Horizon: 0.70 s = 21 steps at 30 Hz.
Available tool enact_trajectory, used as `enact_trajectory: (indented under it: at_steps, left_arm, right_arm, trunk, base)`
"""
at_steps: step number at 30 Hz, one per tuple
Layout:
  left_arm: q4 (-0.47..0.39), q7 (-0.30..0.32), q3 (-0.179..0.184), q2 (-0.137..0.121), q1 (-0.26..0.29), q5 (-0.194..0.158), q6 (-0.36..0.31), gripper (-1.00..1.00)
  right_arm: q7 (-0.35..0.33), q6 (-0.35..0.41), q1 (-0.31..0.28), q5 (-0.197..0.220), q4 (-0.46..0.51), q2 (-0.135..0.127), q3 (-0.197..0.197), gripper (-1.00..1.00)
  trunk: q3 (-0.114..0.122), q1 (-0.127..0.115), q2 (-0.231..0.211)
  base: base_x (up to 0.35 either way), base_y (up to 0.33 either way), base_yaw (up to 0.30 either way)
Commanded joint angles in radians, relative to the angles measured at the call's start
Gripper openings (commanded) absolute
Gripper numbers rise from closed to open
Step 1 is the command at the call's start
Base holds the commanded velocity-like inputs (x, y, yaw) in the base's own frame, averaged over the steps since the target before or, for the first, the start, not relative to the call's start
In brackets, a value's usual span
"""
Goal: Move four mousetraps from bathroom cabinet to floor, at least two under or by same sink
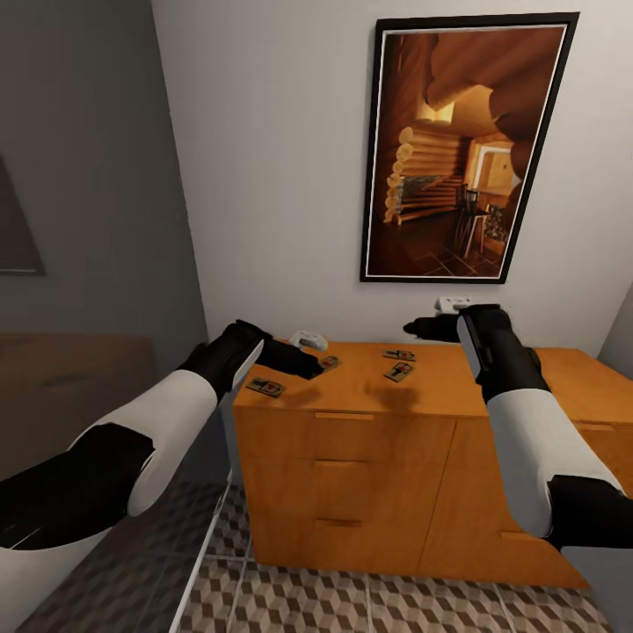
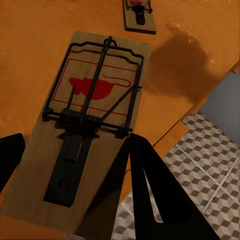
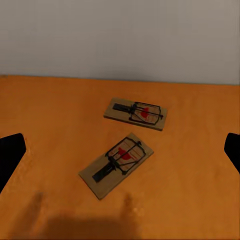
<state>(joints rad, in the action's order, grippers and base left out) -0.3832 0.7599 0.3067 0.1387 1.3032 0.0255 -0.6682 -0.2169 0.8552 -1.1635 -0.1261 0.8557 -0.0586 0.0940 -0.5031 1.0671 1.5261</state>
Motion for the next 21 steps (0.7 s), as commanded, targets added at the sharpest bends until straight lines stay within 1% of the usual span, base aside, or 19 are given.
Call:
enact_trajectory:
  at_steps: [1,3,4,6,7,9,10,12,13,15,16,18,20,21]
  left_arm:
    - [-0.002,-0.007,0.0,0.0,0.001,0.006,-0.002,-1.0]
    - [-0.003,-0.033,-0.004,-0.001,0.001,0.005,-0.003,-1.0]
    - [-0.004,-0.063,-0.012,-0.001,0.001,0.005,-0.004,-1.0]
    - [-0.005,-0.095,-0.023,-0.002,0.001,0.004,-0.008,-1.0]
    - [-0.006,-0.124,-0.04,-0.004,0.001,0.004,-0.01,-1.0]
    - [-0.007,-0.149,-0.059,-0.006,0.001,0.004,-0.012,-1.0]
    - [-0.007,-0.167,-0.079,-0.008,0.001,0.004,-0.014,-1.0]
    - [-0.007,-0.179,-0.097,-0.011,0.001,0.004,-0.014,-1.0]
    - [-0.007,-0.187,-0.113,-0.016,0.001,0.004,-0.015,-1.0]
    - [-0.005,-0.193,-0.123,-0.022,0.001,0.005,-0.015,-1.0]
    - [-0.003,-0.196,-0.13,-0.028,0.001,0.005,-0.016,-1.0]
    - [-0.001,-0.198,-0.135,-0.031,0.001,0.005,-0.016,-1.0]
    - [0.001,-0.199,-0.137,-0.033,0.001,0.006,-0.015,-1.0]
    - [0.002,-0.2,-0.138,-0.034,0.001,0.007,-0.015,-1.0]
  right_arm:
    - [-0.001,-0.002,-0.001,-0.014,0.002,0.013,0.003,1.0]
    - [0.011,-0.016,-0.001,-0.014,0.002,0.036,0.006,1.0]
    - [0.022,-0.033,-0.001,-0.014,0.001,0.056,0.007,1.0]
    - [0.038,-0.05,-0.001,-0.013,0.0,0.077,0.008,1.0]
    - [0.062,-0.068,-0.001,-0.012,-0.006,0.099,0.009,1.0]
    - [0.096,-0.086,-0.001,-0.011,-0.018,0.124,0.01,1.0]
    - [0.137,-0.11,-0.001,-0.011,-0.04,0.153,0.011,1.0]
    - [0.182,-0.143,-0.001,-0.01,-0.07,0.18,0.013,1.0]
    - [0.225,-0.184,-0.001,-0.01,-0.107,0.202,0.014,1.0]
    - [0.263,-0.234,-0.001,-0.009,-0.149,0.217,0.015,1.0]
    - [0.295,-0.288,-0.001,-0.005,-0.192,0.226,0.016,1.0]
    - [0.319,-0.336,-0.001,0.007,-0.23,0.231,0.02,1.0]
    - [0.337,-0.375,-0.001,0.027,-0.261,0.233,0.028,1.0]
    - [0.352,-0.402,-0.001,0.054,-0.284,0.233,0.039,1.0]
  trunk:
    - [-0.001,0.0,0.001]
    - [-0.001,0.0,0.001]
    - [-0.001,0.0,0.001]
    - [-0.001,0.0,0.001]
    - [-0.001,0.0,0.001]
    - [-0.001,0.0,0.001]
    - [-0.001,0.0,0.001]
    - [-0.001,0.0,0.001]
    - [-0.001,0.0,0.001]
    - [-0.001,0.0,0.001]
    - [-0.001,0.0,0.001]
    - [-0.001,0.0,0.001]
    - [-0.001,0.0,0.001]
    - [-0.001,0.0,0.001]
  base:
    - [0.0,0.0,0.0]
    - [0.0,0.0,0.0]
    - [0.0,0.0,0.0]
    - [0.0,0.0,0.0]
    - [0.0,0.0,0.0]
    - [0.0,0.0,0.0]
    - [0.0,0.0,0.0]
    - [0.0,0.0,0.0]
    - [0.0,0.0,0.0]
    - [0.0,0.0,0.0]
    - [0.0,0.0,0.0]
    - [0.0,0.0,0.0]
    - [0.0,0.0,0.0]
    - [0.0,0.0,0.0]
